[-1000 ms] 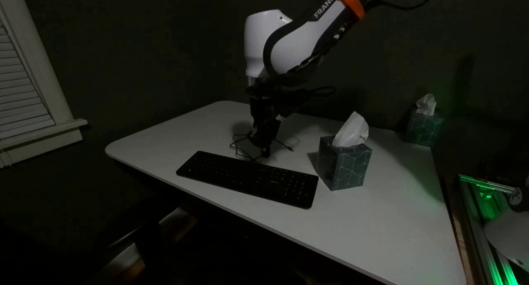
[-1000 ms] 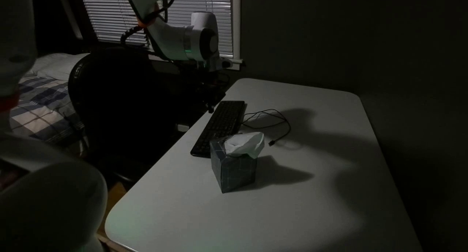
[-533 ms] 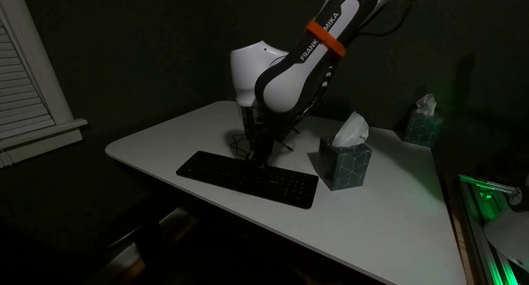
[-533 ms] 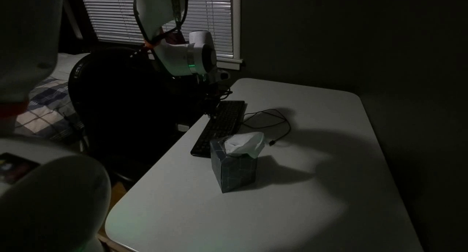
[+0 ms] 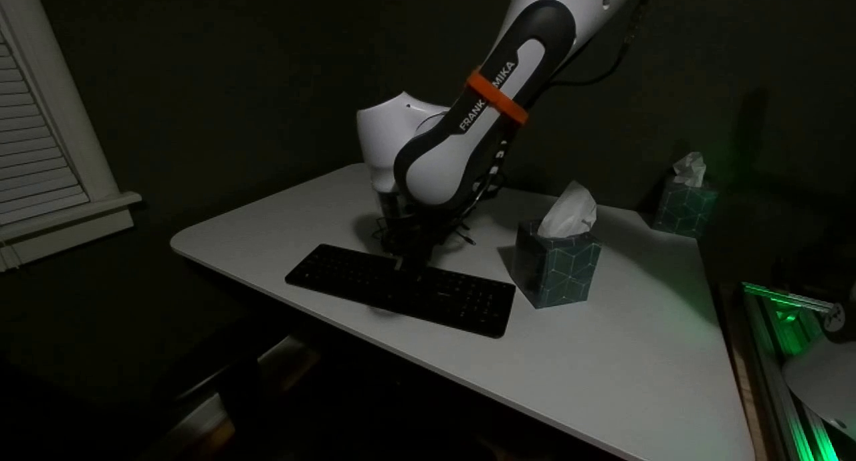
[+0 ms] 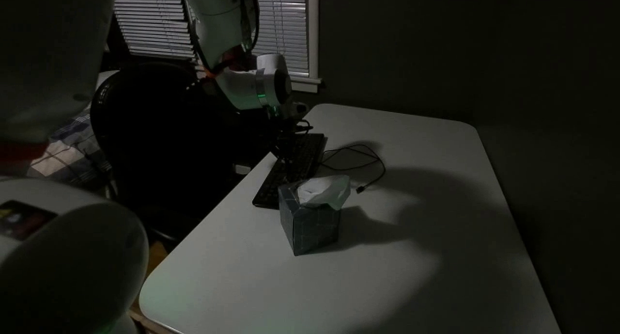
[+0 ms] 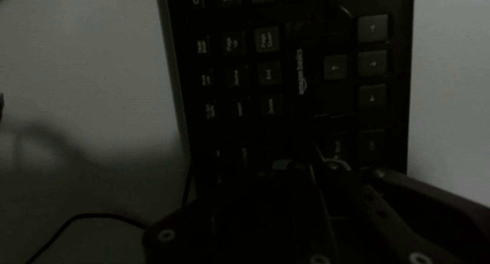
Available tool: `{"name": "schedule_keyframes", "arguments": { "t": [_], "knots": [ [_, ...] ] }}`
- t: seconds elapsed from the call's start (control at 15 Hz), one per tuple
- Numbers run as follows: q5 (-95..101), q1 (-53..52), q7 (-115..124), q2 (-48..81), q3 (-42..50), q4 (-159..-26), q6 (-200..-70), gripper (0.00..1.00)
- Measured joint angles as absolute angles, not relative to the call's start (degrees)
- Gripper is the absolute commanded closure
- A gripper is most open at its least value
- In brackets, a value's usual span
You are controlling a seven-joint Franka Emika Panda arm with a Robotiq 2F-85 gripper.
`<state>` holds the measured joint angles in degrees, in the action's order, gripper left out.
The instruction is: Press a key on the keyboard
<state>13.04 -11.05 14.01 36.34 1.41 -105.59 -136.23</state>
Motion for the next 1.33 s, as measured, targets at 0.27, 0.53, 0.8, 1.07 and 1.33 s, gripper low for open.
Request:
{"name": "schedule_keyframes", "arguments": {
  "t": [0.27,0.53,0.8,1.07,1.33],
  "knots": [
    [13.0,-11.3,14.0,38.1,1.4,-102.8,-133.7,1.00],
    [13.0,-11.5,14.0,39.3,1.4,-100.4,-130.6,1.00],
    [13.1,-11.9,14.0,39.0,1.5,-98.9,-130.1,1.00],
    [13.1,-12.4,14.0,33.4,1.5,-100.0,-129.8,0.73],
    [12.4,-11.7,11.9,25.8,0.6,-104.4,-126.6,0.45]
  ]
}}
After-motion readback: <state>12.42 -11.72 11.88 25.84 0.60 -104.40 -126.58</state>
